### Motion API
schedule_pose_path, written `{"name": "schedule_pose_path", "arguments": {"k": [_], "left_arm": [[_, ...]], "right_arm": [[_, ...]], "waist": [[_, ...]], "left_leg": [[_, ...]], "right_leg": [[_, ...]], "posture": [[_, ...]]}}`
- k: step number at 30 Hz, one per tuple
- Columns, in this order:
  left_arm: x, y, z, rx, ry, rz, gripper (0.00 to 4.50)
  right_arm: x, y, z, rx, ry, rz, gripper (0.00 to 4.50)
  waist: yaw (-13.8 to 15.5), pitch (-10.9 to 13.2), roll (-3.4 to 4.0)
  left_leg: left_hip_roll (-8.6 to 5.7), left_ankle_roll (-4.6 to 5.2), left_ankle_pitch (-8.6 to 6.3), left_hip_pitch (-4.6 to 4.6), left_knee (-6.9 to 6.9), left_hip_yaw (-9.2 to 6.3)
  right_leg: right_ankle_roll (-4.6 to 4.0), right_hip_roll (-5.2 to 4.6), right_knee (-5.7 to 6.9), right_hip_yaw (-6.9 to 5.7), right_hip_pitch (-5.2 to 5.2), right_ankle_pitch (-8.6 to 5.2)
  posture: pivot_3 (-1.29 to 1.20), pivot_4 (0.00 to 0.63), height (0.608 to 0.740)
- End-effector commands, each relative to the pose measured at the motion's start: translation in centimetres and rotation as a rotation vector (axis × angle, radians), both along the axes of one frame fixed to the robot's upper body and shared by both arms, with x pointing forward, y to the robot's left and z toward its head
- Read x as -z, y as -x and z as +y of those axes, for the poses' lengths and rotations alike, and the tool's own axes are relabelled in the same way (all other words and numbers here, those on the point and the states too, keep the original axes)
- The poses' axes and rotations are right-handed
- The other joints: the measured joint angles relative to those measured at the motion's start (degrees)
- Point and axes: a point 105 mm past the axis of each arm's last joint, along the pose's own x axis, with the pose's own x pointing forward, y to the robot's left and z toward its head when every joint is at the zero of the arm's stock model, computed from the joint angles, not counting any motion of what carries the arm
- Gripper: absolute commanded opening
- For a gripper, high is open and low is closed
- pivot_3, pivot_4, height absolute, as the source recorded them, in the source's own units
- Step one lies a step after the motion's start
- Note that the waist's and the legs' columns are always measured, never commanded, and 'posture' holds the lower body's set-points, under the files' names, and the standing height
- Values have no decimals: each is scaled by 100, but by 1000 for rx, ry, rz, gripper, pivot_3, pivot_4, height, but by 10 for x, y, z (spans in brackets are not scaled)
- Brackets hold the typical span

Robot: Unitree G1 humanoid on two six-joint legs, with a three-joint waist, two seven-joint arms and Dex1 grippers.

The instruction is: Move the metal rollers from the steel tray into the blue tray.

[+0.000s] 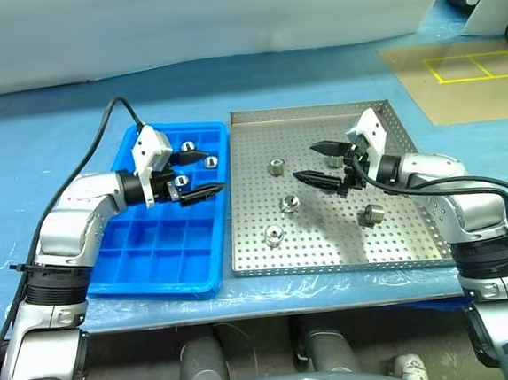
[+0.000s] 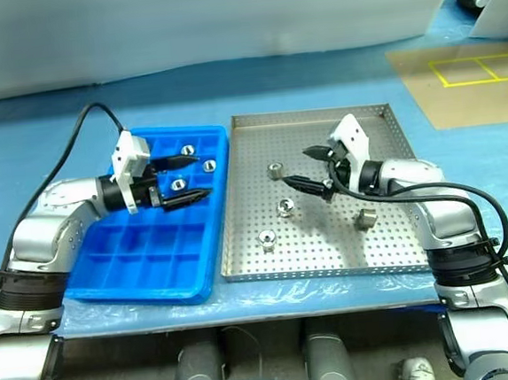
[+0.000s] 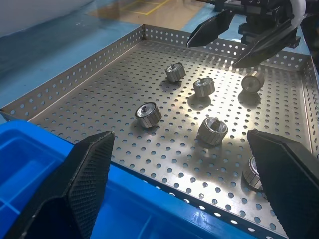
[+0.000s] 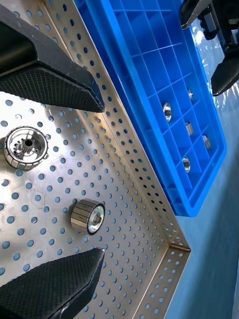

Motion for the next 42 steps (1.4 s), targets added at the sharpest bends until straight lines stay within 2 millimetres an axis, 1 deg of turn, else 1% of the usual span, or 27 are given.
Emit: {"name": "schedule_pose_path", "arguments": {"k": [1, 5, 8, 12, 14, 16, 18, 20, 22, 26, 28, 29, 33, 36, 39, 42], "left_arm": [[-10, -3, -3, 13, 2, -52, 4500], [-11, -4, -5, 25, 15, -52, 4500], [-8, -5, -3, 22, 7, -45, 4500], [-7, -7, -1, 22, -1, -47, 4500], [-5, -10, 0, 15, -10, -49, 4500], [-5, -14, -3, 21, -23, -63, 4500], [-11, -23, -15, 39, -9, -86, 4500], [-15, -33, -34, 86, -7, -104, 4500], [-16, -39, -47, 124, -19, -115, 4500], [-15, -61, -72, 174, -69, -114, 4500], [-8, -71, -83, 172, -121, -106, 4500], [-5, -73, -85, 173, -137, -104, 4500], [24, -82, -99, 130, -275, -95, 4500], [36, -85, -104, 97, -320, -97, 4500], [41, -88, -108, 64, -327, -94, 4500], [40, -100, -117, -76, -314, -118, 4500]], "right_arm": [[-14, 4, 0, -11, 13, -56, 4459], [-19, 7, -2, -15, 10, -59, 4459], [-17, 10, -2, -17, 10, -51, 4459], [-13, 19, 1, -55, 21, -23, 4459], [-13, 20, 0, -56, 25, -22, 4459], [-18, 24, 0, -79, 12, -17, 4459], [-23, 30, 1, -119, 4, -7, 4459], [-23, 34, 2, -142, 21, 0, 4459], [-21, 37, 4, -154, 31, 4, 4459], [-26, 41, 7, -150, 20, -13, 4459], [-28, 42, 5, -127, 19, -25, 4459], [-28, 43, 6, -120, 19, -28, 4459], [-25, 43, -2, -47, 20, -36, 4459], [-23, 48, -3, -20, 18, -38, 4459], [-22, 52, -4, 1, 16, -38, 4459], [-20, 54, -10, 45, 26, -37, 4459]], "waist": [[-5, 0, 0], [-17, 0, 0], [-20, 0, 0], [-22, 0, 0], [-21, 0, 0], [-24, 0, 0], [3, 0, 0], [24, 0, 0], [45, -1, -2], [-7, -1, -2], [-39, -1, -3], [-46, -1, -2], [-57, -3, -3], [-64, -2, -3], [-72, -2, -3], [-74, -2, -3]], "left_leg": [[0, 1, 0, 0, 3, 0], [1, 2, -2, 0, 15, 0], [1, 3, -2, 0, 17, -1], [2, 5, -3, -2, 17, -1], [0, 22, -13, -2, 18, -1], [1, 23, -14, 0, 19, -1], [0, 23, -14, -2, 22, -1], [-1, 27, -17, -4, 27, -1], [-2, 30, -18, -4, 32, -1], [-4, 33, -19, -4, 35, -1], [-5, 30, -18, -4, 35, -1], [-5, 30, -18, -5, 35, -1], [-7, 33, -19, -8, 33, -1], [-11, 42, -25, -12, 33, -2], [-16, 64, -38, -17, 35, -1], [-15, 66, -39, -16, 36, -1]], "right_leg": [[0, 0, 3, 0, 0, 0], [1, 0, 11, 2, 0, 0], [1, 0, 12, 3, 0, 0], [1, 0, 12, 3, 0, -1], [1, 0, 11, 3, 0, -1], [1, 0, 12, 4, 1, -1], [1, -1, 12, 3, 2, -1], [1, -3, 12, 4, 6, -1], [1, -4, 11, 3, 12, 0], [3, -2, 8, 10, 11, 0], [3, -1, 7, 14, 9, 1], [3, -1, 6, 13, 9, 1], [6, -1, -13, 13, 15, 2], [22, -1, -43, 14, 26, 13], [25, -2, -52, 15, 29, 15], [25, -2, -52, 14, 32, 15]], "posture": [[-173, 150, 740], [-183, 150, 740], [-189, 150, 740], [-192, 150, 740], [-200, 150, 740], [-205, 150, 740], [-208, 150, 740], [-223, 150, 740], [-229, 150, 740], [-286, 150, 740], [-317, 150, 740], [-338, 150, 740], [-394, 150, 740], [-434, 150, 740], [-454, 150, 740], [-483, 150, 740]]}}
